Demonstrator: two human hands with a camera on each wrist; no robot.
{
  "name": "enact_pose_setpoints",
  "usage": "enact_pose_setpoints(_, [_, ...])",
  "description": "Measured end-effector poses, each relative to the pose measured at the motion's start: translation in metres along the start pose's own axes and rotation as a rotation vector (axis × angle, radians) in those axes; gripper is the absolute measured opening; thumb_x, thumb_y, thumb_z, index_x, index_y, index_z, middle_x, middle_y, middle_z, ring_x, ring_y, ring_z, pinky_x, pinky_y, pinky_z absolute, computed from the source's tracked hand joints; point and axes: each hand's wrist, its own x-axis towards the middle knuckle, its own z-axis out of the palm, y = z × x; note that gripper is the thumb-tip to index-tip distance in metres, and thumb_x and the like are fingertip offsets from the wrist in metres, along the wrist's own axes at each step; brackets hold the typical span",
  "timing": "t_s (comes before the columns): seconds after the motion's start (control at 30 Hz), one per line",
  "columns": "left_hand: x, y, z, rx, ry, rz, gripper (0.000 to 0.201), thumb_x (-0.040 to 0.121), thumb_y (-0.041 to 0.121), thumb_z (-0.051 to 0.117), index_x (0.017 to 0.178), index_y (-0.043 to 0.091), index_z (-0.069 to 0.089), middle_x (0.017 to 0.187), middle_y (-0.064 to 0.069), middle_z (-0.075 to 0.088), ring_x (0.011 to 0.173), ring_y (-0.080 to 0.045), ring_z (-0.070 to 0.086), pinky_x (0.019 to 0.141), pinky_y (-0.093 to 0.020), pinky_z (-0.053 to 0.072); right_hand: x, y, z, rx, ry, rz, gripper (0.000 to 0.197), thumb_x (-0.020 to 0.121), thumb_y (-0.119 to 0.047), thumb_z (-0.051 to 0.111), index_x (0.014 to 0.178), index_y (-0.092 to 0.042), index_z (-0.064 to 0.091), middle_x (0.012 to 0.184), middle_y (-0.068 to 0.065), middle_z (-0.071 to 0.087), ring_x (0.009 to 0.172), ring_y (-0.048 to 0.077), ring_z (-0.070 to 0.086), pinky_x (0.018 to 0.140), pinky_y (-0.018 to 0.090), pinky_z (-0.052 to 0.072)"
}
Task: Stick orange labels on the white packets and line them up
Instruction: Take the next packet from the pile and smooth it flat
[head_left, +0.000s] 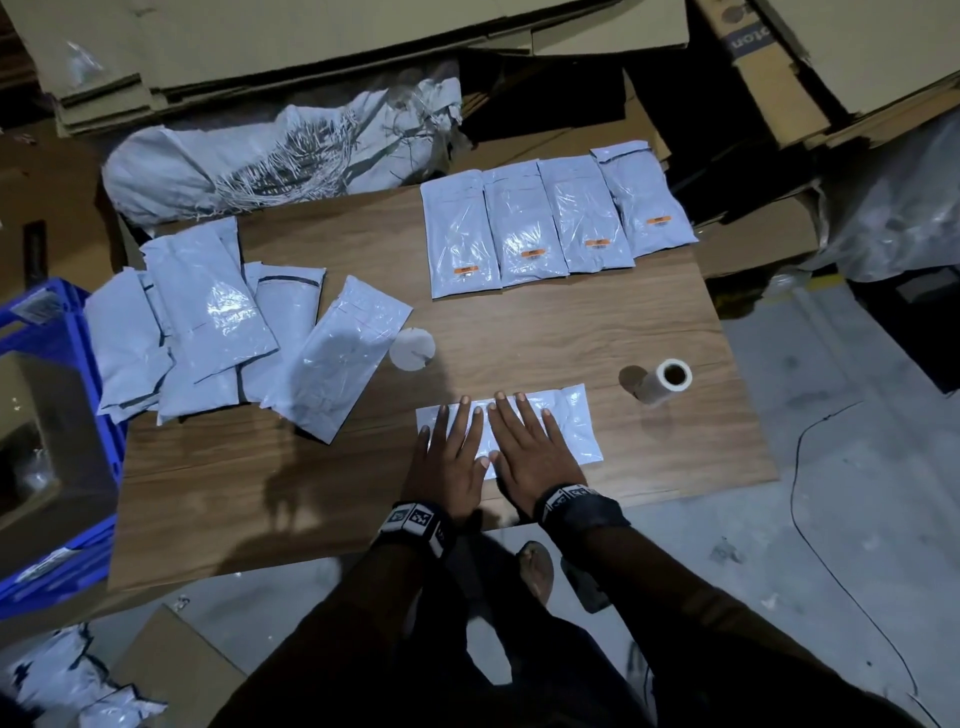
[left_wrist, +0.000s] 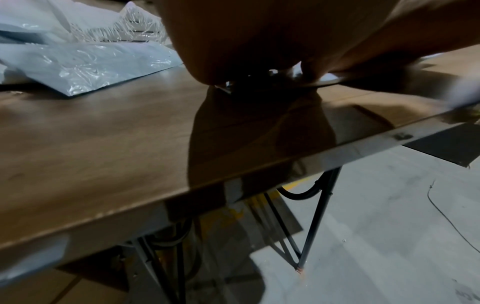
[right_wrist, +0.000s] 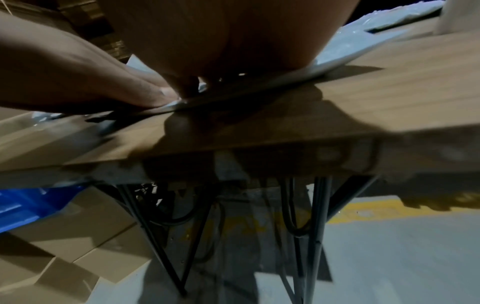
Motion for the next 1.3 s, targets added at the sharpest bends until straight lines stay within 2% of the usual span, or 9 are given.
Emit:
enact_pose_setpoints(0.27, [0.001, -0.009, -0.002, 0.0, -0.028, 0.014, 0.066, 0.099, 0.046, 0.031, 0.16, 0.021, 0.029, 0.17, -0.002, 0.017, 0.155, -0.028, 0.022, 0.116, -0.054, 0.032, -0.01, 0.035, -0.008, -0.032, -0.008, 0.109, 0.077, 0.102, -0.068, 0.021, 0.164, -0.031, -0.005, 0.17, -0.012, -0.017, 0.156, 0.014, -0.022, 0.126, 0.039, -0.01])
enact_pose_setpoints(0.6, [-0.002, -0.007, -0.013, -0.017, -0.123, 0.016, 0.069, 0.102, 0.043, 0.035, 0.163, 0.024, 0.007, 0.171, 0.004, -0.008, 0.158, -0.027, 0.003, 0.123, -0.055, 0.013, -0.023, 0.059, -0.027, 0.017, -0.085, 0.193, 0.082, 0.101, -0.067, 0.022, 0.164, -0.026, -0.011, 0.17, -0.008, -0.02, 0.157, 0.017, -0.02, 0.127, 0.046, -0.003])
enact_pose_setpoints(0.7, [0.001, -0.012, -0.017, -0.073, -0.185, -0.006, 0.072, 0.1, 0.049, 0.026, 0.163, 0.019, 0.01, 0.171, -0.004, 0.0, 0.158, -0.028, 0.005, 0.124, -0.056, 0.013, -0.03, 0.054, -0.032, 0.048, 0.008, 0.123, 0.079, 0.098, -0.057, 0.025, 0.165, -0.017, 0.007, 0.173, 0.003, -0.002, 0.159, 0.022, -0.002, 0.126, 0.046, 0.011])
enact_pose_setpoints(0.8, [-0.007, -0.018, -0.025, -0.134, -0.082, -0.004, 0.066, 0.096, 0.043, 0.028, 0.155, 0.014, 0.037, 0.164, -0.007, 0.033, 0.151, -0.026, 0.031, 0.118, -0.051, 0.031, -0.04, 0.056, -0.036, 0.104, 0.158, -0.031, 0.062, 0.09, -0.03, 0.049, 0.149, -0.01, 0.047, 0.16, 0.015, 0.04, 0.146, 0.033, 0.04, 0.111, 0.048, 0.042])
enact_pose_setpoints(0.87, [-0.019, -0.022, -0.03, -0.165, 0.043, 0.033, 0.048, 0.099, 0.034, 0.04, 0.138, 0.014, 0.059, 0.144, -0.009, 0.059, 0.132, -0.028, 0.057, 0.103, -0.043, 0.05, -0.043, 0.061, -0.035, 0.155, 0.206, -0.052, 0.052, 0.083, -0.018, 0.064, 0.134, -0.013, 0.062, 0.145, 0.012, 0.056, 0.131, 0.034, 0.053, 0.1, 0.046, 0.051])
enact_pose_setpoints(0.93, [-0.031, -0.023, -0.033, -0.181, 0.103, 0.06, 0.03, 0.098, 0.03, 0.05, 0.119, 0.017, 0.067, 0.121, -0.006, 0.07, 0.107, -0.03, 0.067, 0.082, -0.036, 0.051, -0.044, 0.064, -0.035, 0.15, 0.234, -0.077, 0.041, 0.082, -0.012, 0.071, 0.123, -0.014, 0.07, 0.135, 0.012, 0.063, 0.121, 0.035, 0.061, 0.093, 0.045, 0.055])
enact_pose_setpoints(1.0, [-0.043, -0.02, -0.032, -0.198, 0.088, 0.065, 0.026, 0.094, 0.029, 0.054, 0.112, 0.018, 0.068, 0.113, -0.004, 0.069, 0.098, -0.029, 0.065, 0.075, -0.035, 0.049, -0.046, 0.067, -0.035, 0.125, 0.227, -0.111, 0.041, 0.079, -0.007, 0.073, 0.119, -0.013, 0.072, 0.132, 0.015, 0.066, 0.116, 0.037, 0.065, 0.091, 0.045, 0.057])
enact_pose_setpoints(1.13, [-0.052, -0.014, -0.022, -0.211, 0.029, 0.052, 0.042, 0.088, 0.031, 0.05, 0.12, 0.01, 0.069, 0.112, -0.012, 0.062, 0.096, -0.032, 0.061, 0.077, -0.04, 0.053, -0.053, 0.065, -0.042, 0.084, 0.162, -0.079, 0.048, 0.075, -0.016, 0.067, 0.123, -0.018, 0.071, 0.132, 0.014, 0.067, 0.111, 0.039, 0.067, 0.083, 0.046, 0.059])
enact_pose_setpoints(1.3, [-0.04, -0.004, -0.028, -0.159, -0.014, -0.003, 0.057, 0.08, 0.029, 0.056, 0.132, 0.006, 0.062, 0.13, -0.019, 0.057, 0.111, -0.038, 0.06, 0.089, -0.044, 0.055, -0.063, 0.057, -0.041, 0.008, 0.088, -0.008, 0.049, 0.07, -0.021, 0.073, 0.118, -0.024, 0.068, 0.121, 0.009, 0.067, 0.094, 0.04, 0.064, 0.07, 0.041, 0.054])
